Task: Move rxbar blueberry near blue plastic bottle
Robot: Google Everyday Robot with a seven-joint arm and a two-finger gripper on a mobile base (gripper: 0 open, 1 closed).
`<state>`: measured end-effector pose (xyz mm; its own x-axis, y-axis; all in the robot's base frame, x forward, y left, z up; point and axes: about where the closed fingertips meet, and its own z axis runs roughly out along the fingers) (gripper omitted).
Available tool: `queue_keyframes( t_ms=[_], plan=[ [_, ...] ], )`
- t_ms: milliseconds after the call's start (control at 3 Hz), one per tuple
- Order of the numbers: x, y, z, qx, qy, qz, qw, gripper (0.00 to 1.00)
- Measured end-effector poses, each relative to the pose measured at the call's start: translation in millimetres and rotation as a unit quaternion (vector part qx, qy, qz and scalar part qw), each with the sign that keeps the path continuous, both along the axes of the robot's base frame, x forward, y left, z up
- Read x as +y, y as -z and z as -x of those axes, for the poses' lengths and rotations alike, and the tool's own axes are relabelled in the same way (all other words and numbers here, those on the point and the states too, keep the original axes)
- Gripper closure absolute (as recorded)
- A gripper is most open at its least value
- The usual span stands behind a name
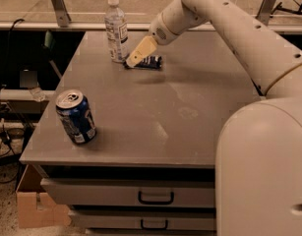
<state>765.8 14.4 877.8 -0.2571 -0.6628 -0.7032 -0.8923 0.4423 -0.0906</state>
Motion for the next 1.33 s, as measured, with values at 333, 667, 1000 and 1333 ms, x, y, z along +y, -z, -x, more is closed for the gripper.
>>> queue_keyframes(
  t_ms=[333, 667, 1000, 1333],
  plan=[
    [-16.0, -10.2, 1.2, -0.011, 0.009, -0.006, 0.9999, 0.00],
    [-61.8, -31.9, 10.0, -0.040, 0.012, -0.029, 0.9987, 0.00],
    [-132.5, -51.2, 28.2, -0.075, 0.016, -0.040, 0.9962, 0.00],
    [-217.9, -63.3, 64.5, -0.100, 0.018, -0.024, 0.9945, 0.00]
  ],
)
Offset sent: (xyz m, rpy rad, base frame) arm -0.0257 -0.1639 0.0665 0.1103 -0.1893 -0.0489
